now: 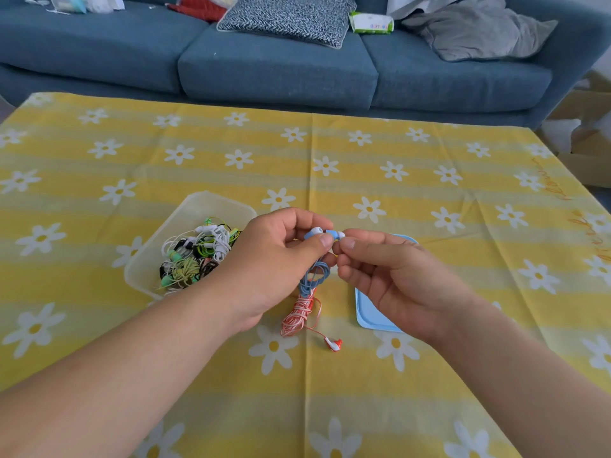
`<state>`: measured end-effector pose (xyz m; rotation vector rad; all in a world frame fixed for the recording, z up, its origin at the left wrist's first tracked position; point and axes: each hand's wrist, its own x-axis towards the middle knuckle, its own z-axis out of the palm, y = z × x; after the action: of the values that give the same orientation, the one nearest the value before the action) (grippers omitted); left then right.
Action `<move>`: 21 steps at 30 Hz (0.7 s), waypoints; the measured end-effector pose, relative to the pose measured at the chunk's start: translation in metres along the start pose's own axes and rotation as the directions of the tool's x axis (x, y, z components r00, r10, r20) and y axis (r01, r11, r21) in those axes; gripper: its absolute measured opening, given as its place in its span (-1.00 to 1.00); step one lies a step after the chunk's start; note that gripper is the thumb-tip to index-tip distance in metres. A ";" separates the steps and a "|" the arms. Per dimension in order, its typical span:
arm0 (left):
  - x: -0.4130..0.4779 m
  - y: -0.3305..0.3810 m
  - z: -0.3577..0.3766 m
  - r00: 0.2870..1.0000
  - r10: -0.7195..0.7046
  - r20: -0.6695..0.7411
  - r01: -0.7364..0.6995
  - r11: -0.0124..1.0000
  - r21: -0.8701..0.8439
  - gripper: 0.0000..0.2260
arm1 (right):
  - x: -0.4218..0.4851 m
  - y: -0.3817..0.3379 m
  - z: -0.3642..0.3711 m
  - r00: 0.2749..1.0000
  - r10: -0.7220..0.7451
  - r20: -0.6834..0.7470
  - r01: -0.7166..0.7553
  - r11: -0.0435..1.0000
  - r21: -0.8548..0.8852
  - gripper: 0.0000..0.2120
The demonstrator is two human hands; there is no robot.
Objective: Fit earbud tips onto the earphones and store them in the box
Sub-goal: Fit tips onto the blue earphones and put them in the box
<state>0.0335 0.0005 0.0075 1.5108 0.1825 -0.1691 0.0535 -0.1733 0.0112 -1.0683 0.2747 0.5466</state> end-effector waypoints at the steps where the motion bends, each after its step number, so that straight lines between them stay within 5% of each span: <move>1: -0.001 0.000 0.001 1.000 0.010 -0.007 -0.010 1.000 0.013 -0.89 | -0.001 0.000 0.001 1.000 -0.004 0.002 0.003 1.000 0.003 -0.77; 12: -0.002 -0.001 0.005 0.990 0.106 -0.096 -0.097 0.991 0.090 -0.90 | -0.001 0.010 0.006 1.000 -0.018 0.010 0.017 0.995 0.097 -0.74; 21: -0.004 0.002 0.011 0.987 0.134 -0.091 -0.120 0.983 0.140 -0.88 | -0.001 0.009 0.005 0.999 -0.027 -0.018 0.028 0.993 0.117 -0.94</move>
<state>0.0304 -0.0101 0.0110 1.6609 0.1561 -0.0034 0.0479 -0.1661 0.0070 -0.9612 0.3023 0.4914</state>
